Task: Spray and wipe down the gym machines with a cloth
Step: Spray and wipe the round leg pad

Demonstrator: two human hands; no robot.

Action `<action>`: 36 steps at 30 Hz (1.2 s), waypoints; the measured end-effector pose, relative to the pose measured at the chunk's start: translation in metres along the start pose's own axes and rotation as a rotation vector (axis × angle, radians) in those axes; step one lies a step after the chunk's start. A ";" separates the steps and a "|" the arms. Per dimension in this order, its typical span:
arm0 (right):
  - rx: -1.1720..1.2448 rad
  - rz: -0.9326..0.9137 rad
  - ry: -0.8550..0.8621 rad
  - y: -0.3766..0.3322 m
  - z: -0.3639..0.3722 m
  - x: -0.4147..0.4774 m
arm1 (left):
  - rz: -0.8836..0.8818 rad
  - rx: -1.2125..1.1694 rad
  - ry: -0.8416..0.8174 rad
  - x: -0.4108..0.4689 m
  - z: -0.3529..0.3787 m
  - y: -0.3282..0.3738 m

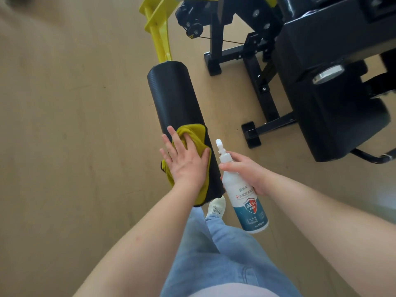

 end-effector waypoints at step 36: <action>-0.123 0.024 -0.081 -0.112 0.025 0.057 | -0.078 -0.476 0.063 0.221 -0.099 -0.023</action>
Point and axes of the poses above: each hand's wrist, its own x-axis towards the middle knuckle, its own z-axis out of the palm, y = z × x, the point moved 1 cm from there along x, towards the middle knuckle, and after that the axes turned 6 degrees about -z, right-handed, at the moved point
